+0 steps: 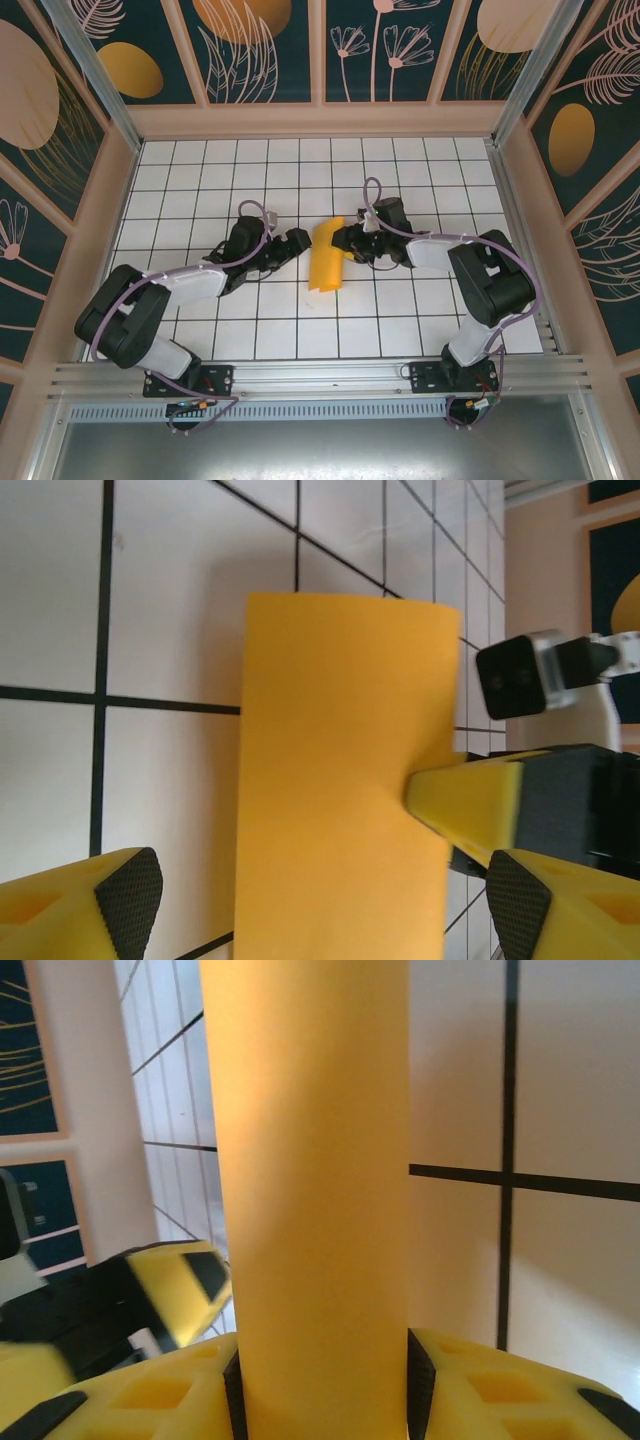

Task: Fold a paper plane with a square sheet of paper (pick it up from the middle)
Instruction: Fold the square sheet of paper in half at the center of the table.

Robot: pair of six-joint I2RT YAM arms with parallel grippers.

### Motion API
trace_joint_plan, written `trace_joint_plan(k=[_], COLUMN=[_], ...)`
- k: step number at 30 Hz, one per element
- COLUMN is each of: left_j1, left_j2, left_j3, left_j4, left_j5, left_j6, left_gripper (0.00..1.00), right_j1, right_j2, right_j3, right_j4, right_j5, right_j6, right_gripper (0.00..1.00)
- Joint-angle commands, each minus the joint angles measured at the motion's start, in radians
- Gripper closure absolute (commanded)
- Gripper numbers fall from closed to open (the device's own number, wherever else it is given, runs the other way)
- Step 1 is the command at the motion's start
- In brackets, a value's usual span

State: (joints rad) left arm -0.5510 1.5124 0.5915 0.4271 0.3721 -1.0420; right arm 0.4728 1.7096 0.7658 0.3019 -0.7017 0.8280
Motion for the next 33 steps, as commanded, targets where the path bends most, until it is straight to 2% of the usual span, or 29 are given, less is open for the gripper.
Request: trace_joint_plan(k=[1,4,6,13,17,23,25,33], left_j1=[-0.003,-0.002,-0.003,-0.004,-0.005,-0.007,-0.012,-0.046], left_j2=[0.034,0.057,0.052,0.058,0.058,0.067,0.088,0.142], left_j3=[0.030,0.042,0.042,0.026,0.010,0.023,0.028,0.070], left_j4=[0.061,0.060,0.053,0.069,0.183,0.214,0.235,0.234], left_j5=[0.038,0.044,0.034,0.012,0.063,0.100,0.123,0.129], left_j6=[-0.037,-0.039,-0.035,-0.059,-0.079,-0.077,-0.082,-0.078], left_gripper=[0.14,0.15,0.15,0.20,0.34,0.49,0.51,0.53], right_j1=[-0.003,-0.002,-0.001,0.005,0.005,0.005,0.005,0.013], right_j2=[0.006,0.022,0.039,0.052,0.044,0.022,0.006,-0.068], right_j3=[-0.024,-0.058,-0.055,-0.025,-0.010,0.033,0.048,0.058], right_j4=[0.126,0.225,0.227,0.071,0.007,-0.131,-0.190,-0.370], right_j5=[-0.038,-0.040,-0.028,0.045,0.067,0.115,0.146,0.302], right_j6=[0.066,0.130,0.142,0.065,0.030,-0.046,-0.067,-0.090], right_gripper=[0.55,0.55,0.55,0.54,0.51,0.44,0.38,0.34])
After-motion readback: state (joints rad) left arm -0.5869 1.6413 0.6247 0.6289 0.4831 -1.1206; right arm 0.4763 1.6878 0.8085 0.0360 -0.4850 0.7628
